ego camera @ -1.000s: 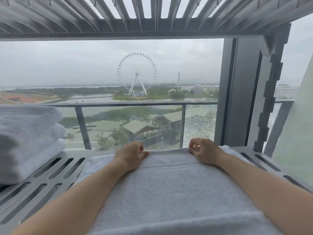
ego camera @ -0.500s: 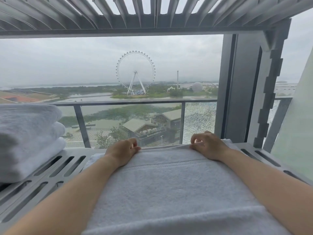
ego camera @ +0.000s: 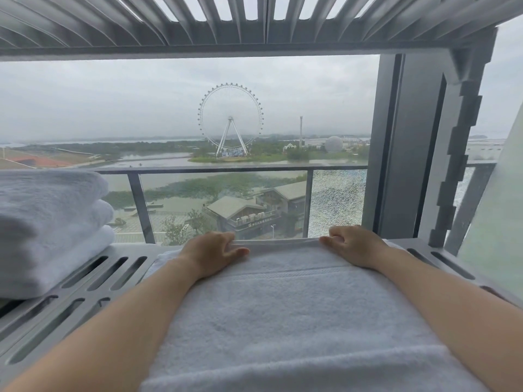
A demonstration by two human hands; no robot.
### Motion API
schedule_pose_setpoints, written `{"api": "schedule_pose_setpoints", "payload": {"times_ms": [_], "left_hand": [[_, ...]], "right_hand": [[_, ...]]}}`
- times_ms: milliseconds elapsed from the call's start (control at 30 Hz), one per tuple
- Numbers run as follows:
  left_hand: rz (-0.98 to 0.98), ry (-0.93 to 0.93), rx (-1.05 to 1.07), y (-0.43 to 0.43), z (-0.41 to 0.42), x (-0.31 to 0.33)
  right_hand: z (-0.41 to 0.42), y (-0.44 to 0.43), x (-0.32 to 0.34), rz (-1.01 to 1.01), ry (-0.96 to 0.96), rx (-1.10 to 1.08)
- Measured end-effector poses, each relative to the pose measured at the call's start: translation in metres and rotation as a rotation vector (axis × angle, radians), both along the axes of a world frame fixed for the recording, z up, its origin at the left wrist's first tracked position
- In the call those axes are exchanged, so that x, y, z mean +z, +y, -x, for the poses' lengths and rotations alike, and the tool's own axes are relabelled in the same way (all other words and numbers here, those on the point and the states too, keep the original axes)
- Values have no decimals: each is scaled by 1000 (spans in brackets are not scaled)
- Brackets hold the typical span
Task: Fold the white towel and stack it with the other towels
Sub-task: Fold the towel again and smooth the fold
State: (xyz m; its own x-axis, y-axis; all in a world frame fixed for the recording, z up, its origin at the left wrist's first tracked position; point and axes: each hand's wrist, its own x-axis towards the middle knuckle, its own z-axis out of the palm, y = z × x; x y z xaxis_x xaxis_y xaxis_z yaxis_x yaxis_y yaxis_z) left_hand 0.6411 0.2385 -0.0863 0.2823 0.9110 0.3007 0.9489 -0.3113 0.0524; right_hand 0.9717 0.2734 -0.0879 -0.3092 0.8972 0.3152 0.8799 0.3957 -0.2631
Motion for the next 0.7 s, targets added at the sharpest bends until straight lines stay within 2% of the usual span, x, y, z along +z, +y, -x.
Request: {"api": "schedule_pose_setpoints", "payload": {"times_ms": [233, 367, 467, 533, 700], "left_hand": [[36, -21, -37, 3, 16, -2], [20, -2, -61, 3, 13, -1], [-37, 76, -55, 4, 4, -2], [-70, 116, -73, 3, -4, -1], [-366, 368, -131, -10, -28, 9]], "right_hand": [[-3, -5, 7, -144, -156, 11], [-2, -11, 9, -158, -198, 0], [-9, -19, 7, -49, -158, -55], [-18, -27, 6, -46, -173, -75], [-21, -40, 14, -288, -362, -56]]}}
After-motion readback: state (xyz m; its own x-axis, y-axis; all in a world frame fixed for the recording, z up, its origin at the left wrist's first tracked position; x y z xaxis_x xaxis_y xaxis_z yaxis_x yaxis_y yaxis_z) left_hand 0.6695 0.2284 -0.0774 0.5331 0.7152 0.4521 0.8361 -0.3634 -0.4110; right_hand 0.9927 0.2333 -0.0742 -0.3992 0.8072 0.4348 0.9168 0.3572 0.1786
